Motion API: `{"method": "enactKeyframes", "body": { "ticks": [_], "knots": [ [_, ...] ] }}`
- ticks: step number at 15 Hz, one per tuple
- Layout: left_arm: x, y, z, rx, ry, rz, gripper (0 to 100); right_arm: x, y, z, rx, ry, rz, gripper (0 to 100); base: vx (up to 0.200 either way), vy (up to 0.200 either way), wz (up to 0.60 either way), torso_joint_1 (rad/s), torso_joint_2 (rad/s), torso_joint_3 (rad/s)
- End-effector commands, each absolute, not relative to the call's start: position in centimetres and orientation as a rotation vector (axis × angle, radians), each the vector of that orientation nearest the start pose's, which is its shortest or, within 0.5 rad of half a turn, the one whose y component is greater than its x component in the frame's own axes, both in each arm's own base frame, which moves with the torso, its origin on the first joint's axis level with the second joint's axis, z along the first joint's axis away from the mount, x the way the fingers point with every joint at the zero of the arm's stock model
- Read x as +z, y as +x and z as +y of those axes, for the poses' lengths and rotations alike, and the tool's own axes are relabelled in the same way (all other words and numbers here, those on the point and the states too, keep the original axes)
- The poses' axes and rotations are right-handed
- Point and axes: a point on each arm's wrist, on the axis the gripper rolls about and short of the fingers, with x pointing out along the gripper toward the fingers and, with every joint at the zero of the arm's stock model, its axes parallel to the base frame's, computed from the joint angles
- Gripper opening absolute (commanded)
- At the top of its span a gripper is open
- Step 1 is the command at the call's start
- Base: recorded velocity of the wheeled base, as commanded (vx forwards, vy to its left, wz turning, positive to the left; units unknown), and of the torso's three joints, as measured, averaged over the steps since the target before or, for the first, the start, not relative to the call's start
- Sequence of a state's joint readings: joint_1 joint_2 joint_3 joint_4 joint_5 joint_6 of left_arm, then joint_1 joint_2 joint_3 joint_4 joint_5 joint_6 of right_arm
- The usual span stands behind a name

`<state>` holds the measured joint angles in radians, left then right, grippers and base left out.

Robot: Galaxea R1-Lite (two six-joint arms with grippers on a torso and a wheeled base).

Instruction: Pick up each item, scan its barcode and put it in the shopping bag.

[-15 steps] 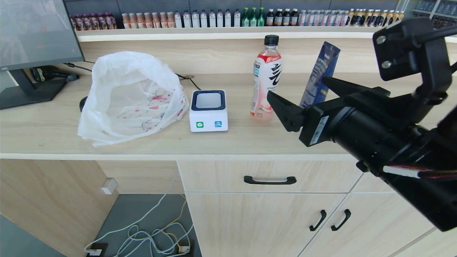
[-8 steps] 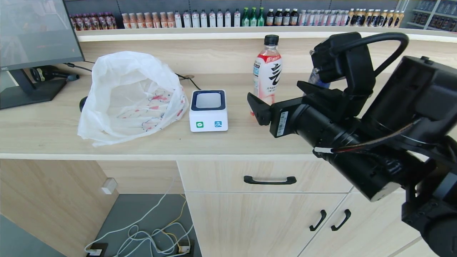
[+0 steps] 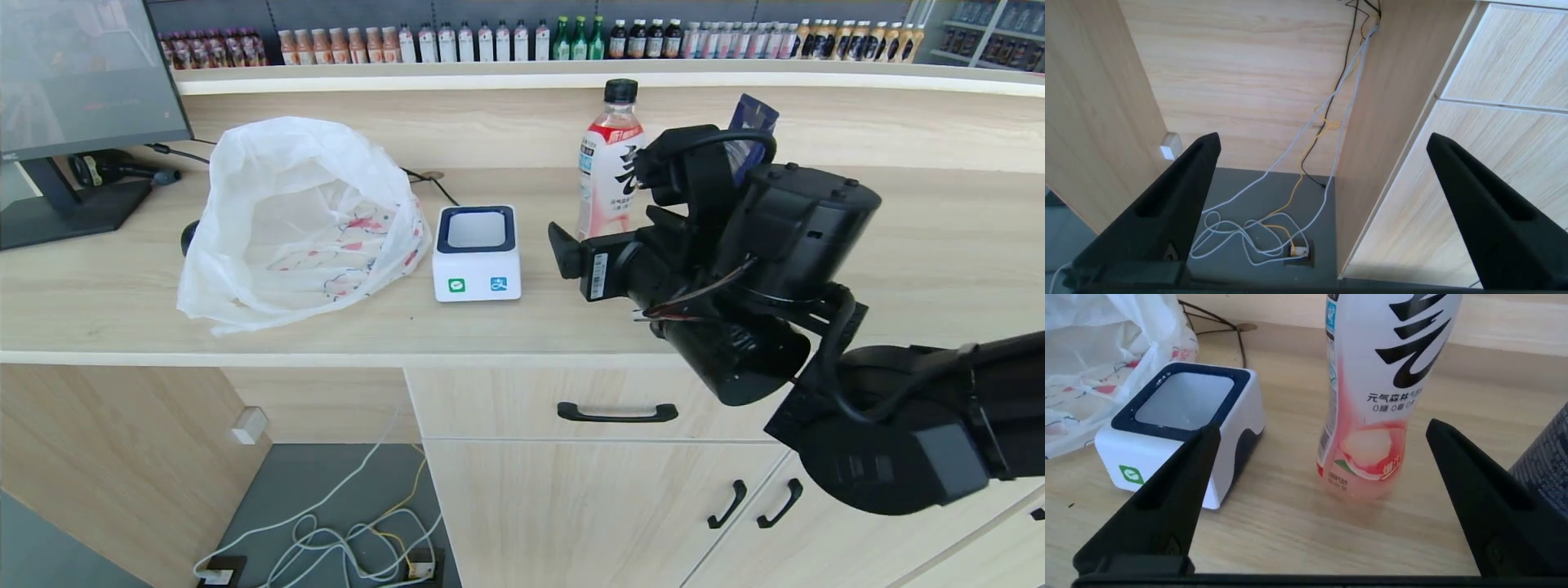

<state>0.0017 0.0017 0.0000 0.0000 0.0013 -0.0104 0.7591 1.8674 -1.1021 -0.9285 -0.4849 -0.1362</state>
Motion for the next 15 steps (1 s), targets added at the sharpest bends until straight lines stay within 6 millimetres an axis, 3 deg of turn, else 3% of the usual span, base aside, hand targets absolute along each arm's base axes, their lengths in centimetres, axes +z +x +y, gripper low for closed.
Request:
{"method": "enactKeyframes", "body": {
  "ticks": [1,4,11,15],
  "knots": [
    [7.6,-2.3,0.0,0.003,-0.011,0.002,100,22.7,28.7,25.1,0.251,-0.049,-0.139,100,0.000,0.000,0.00,0.000,0.00,0.000],
    [7.6,-2.3,0.0,0.003,-0.011,0.002,100,22.9,30.6,25.3,0.223,-0.037,-0.162,100,0.000,0.000,0.00,0.000,0.00,0.000],
    [7.6,-2.3,0.0,0.003,-0.011,0.002,100,23.6,31.3,24.2,0.191,-0.032,-0.177,100,0.000,0.000,0.00,0.000,0.00,0.000],
    [7.6,-2.3,0.0,0.003,-0.011,0.002,100,23.3,32.7,23.1,0.165,-0.088,-0.177,100,0.000,0.000,0.00,0.000,0.00,0.000]
  ]
}}
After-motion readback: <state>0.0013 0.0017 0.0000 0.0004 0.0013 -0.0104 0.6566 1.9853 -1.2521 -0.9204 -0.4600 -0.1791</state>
